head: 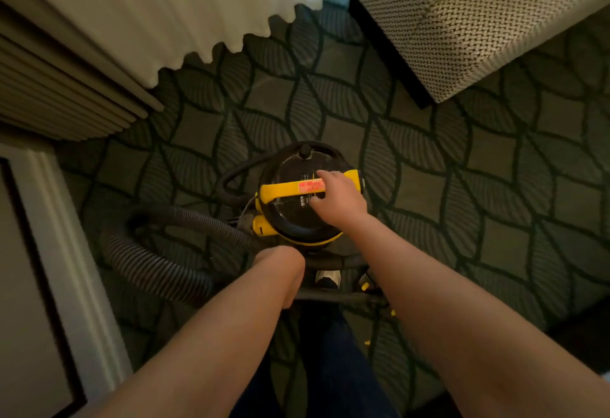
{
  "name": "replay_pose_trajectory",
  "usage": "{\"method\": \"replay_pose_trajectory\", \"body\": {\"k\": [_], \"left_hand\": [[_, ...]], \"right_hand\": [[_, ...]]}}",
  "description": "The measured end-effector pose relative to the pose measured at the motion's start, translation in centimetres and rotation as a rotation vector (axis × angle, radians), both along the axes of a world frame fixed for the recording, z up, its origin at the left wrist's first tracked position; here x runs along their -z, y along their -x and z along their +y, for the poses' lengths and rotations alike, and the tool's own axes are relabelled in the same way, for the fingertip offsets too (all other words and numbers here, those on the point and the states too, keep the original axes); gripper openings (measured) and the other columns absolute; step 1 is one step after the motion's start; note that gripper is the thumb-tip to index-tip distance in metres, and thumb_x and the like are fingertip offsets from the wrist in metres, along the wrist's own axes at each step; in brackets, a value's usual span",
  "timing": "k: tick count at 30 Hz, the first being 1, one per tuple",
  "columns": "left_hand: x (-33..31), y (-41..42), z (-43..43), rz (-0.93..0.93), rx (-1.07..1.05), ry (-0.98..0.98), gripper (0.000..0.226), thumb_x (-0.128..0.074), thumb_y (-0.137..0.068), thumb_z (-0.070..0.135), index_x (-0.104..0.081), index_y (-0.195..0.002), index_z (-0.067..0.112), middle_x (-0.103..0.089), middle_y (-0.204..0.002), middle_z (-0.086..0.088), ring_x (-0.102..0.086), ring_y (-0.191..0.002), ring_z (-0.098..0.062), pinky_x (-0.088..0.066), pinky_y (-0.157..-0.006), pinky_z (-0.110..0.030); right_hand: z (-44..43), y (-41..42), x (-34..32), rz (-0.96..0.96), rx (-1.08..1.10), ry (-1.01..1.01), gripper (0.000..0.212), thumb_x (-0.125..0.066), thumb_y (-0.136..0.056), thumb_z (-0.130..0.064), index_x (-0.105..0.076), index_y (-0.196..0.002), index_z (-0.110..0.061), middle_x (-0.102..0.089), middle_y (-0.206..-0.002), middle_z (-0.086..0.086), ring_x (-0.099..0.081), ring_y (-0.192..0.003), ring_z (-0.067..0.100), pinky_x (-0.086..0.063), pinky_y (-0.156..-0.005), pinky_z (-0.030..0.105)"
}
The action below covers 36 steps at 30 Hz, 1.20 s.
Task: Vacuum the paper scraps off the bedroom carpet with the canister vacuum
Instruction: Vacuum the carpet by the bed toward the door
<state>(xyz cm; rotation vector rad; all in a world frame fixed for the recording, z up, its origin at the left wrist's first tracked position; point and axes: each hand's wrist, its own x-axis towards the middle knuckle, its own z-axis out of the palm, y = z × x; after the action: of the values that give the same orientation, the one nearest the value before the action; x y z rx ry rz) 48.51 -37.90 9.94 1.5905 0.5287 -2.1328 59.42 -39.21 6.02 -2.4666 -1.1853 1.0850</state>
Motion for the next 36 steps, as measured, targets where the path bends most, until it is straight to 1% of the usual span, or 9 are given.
{"method": "replay_pose_trajectory", "body": {"k": [3, 5, 10, 11, 15, 19, 24, 28, 36], "left_hand": [[1.1, -0.4, 0.5, 0.027, -0.041, 0.007, 0.029, -0.053, -0.095, 0.021, -0.051, -0.120, 0.007, -0.044, -0.083, -0.008, -0.053, -0.101, -0.025, -0.040, -0.103, -0.035], [2.6, -0.4, 0.7, 0.054, -0.032, 0.016, 0.015, -0.051, -0.095, 0.019, -0.052, -0.091, 0.005, -0.044, -0.080, -0.007, -0.051, -0.085, -0.023, -0.039, -0.103, -0.035], [5.6, 0.6, 1.3, 0.041, -0.039, -0.072, 0.012, -0.051, -0.090, 0.012, -0.056, -0.082, 0.003, -0.049, -0.084, -0.007, -0.053, -0.080, -0.020, -0.040, -0.101, -0.031], [6.0, 1.0, 1.2, 0.007, -0.038, -0.096, 0.011, -0.053, -0.088, 0.013, -0.058, -0.088, 0.004, -0.052, -0.089, -0.007, -0.054, -0.080, -0.020, -0.043, -0.098, -0.032], [8.2, 1.8, 0.7, -0.084, -0.057, -0.155, 0.048, -0.061, -0.084, 0.033, -0.056, -0.126, 0.010, -0.059, -0.121, -0.008, -0.061, -0.104, -0.027, -0.048, -0.077, -0.035], [9.1, 1.3, 0.2, -0.058, -0.195, -0.103, 0.042, -0.056, -0.090, 0.027, -0.053, -0.128, 0.009, -0.058, -0.114, -0.002, -0.056, -0.120, -0.024, -0.046, -0.099, -0.033], [9.0, 0.0, 0.0, -0.143, -0.325, -0.140, 0.041, -0.060, -0.087, 0.033, -0.056, -0.123, 0.014, -0.064, -0.110, -0.002, -0.061, -0.115, -0.021, -0.047, -0.097, -0.036], [8.3, -1.9, -1.4, -0.232, -0.241, -0.152, 0.038, -0.061, -0.087, 0.034, -0.057, -0.120, 0.016, -0.059, -0.093, 0.001, -0.062, -0.093, -0.018, -0.047, -0.080, -0.033], [6.4, -5.1, -1.5, -0.339, -0.036, -0.215, 0.038, -0.065, -0.084, 0.030, -0.057, -0.117, 0.013, -0.059, -0.105, -0.003, -0.062, -0.097, -0.020, -0.048, -0.072, -0.032]], "right_hand": [[1.3, -0.9, 2.1, -0.045, -0.224, 0.009, 0.064, -0.063, -0.091, -0.032, -0.038, -0.148, -0.018, -0.047, -0.146, 0.003, -0.041, -0.136, 0.023, -0.032, -0.113, 0.040], [2.3, -1.2, 3.4, -0.072, -0.334, 0.027, 0.063, -0.060, -0.092, -0.036, -0.038, -0.148, -0.018, -0.048, -0.144, 0.005, -0.041, -0.134, 0.025, -0.031, -0.112, 0.039], [4.6, -2.1, 5.3, -0.171, -0.523, 0.113, 0.055, -0.055, -0.091, -0.052, -0.052, -0.137, -0.022, -0.058, -0.129, 0.003, -0.049, -0.121, 0.026, -0.042, -0.097, 0.040], [4.9, -2.3, 5.4, -0.166, -0.550, 0.142, 0.055, -0.055, -0.090, -0.055, -0.054, -0.134, -0.023, -0.060, -0.124, 0.002, -0.053, -0.117, 0.026, -0.043, -0.094, 0.040], [5.9, -3.0, 6.1, -0.123, -0.641, 0.228, 0.044, -0.053, -0.088, -0.063, -0.060, -0.107, -0.024, -0.059, -0.093, -0.004, -0.061, -0.097, 0.023, -0.043, -0.072, 0.035], [6.6, -3.6, 6.5, -0.112, -0.748, 0.242, 0.043, -0.047, -0.089, -0.067, -0.056, -0.097, -0.026, -0.054, -0.084, -0.005, -0.053, -0.082, 0.019, -0.041, -0.067, 0.034], [5.5, -3.8, 6.5, -0.115, -0.687, 0.186, 0.040, -0.048, -0.090, -0.065, -0.051, -0.092, -0.026, -0.055, -0.083, -0.005, -0.057, -0.080, 0.019, -0.043, -0.065, 0.034], [4.3, -4.6, 5.9, -0.079, -0.589, 0.201, 0.038, -0.052, -0.090, -0.062, -0.051, -0.092, -0.025, -0.057, -0.087, -0.004, -0.054, -0.079, 0.018, -0.041, -0.065, 0.033], [1.3, -9.4, 4.6, -0.046, -0.171, 0.188, 0.039, -0.054, -0.089, -0.063, -0.053, -0.085, -0.023, -0.054, -0.079, -0.005, -0.055, -0.079, 0.020, -0.039, -0.063, 0.032]]}}
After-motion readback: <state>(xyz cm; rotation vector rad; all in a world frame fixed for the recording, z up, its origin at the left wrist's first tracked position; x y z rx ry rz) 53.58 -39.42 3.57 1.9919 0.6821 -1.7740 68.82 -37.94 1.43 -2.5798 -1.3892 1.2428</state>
